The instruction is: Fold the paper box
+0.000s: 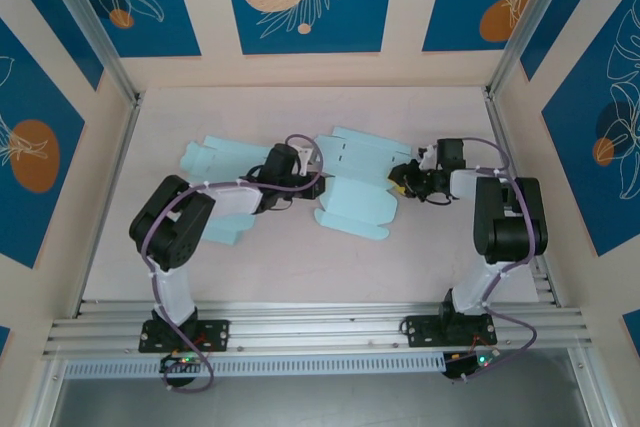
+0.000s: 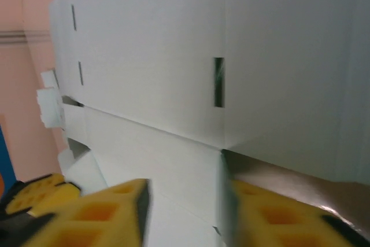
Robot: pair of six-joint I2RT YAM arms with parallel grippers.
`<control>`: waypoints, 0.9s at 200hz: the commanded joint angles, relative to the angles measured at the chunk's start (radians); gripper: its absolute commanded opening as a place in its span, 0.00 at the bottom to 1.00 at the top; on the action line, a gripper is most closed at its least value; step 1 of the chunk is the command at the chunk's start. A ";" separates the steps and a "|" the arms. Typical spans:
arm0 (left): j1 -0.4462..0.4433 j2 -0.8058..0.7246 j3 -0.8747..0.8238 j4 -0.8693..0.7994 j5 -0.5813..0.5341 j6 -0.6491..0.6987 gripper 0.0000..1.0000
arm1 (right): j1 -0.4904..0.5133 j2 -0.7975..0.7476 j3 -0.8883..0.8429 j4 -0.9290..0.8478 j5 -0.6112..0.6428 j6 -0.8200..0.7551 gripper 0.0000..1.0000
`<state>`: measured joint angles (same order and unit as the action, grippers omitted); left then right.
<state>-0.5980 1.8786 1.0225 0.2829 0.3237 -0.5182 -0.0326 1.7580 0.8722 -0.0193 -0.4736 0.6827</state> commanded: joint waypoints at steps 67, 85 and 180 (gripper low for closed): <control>0.124 -0.155 0.054 -0.098 0.100 0.000 0.49 | 0.069 -0.164 -0.020 0.045 -0.005 -0.280 0.00; 0.156 -0.198 0.135 -0.203 0.086 0.117 0.63 | 0.099 -0.213 -0.008 0.020 0.002 -0.363 0.00; 0.213 0.058 0.748 -0.719 0.402 1.028 0.95 | 0.152 -0.415 0.009 -0.085 -0.119 -0.574 0.00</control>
<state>-0.3946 1.8275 1.6592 -0.2173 0.5514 0.1841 0.1162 1.3796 0.8619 -0.0540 -0.5373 0.1802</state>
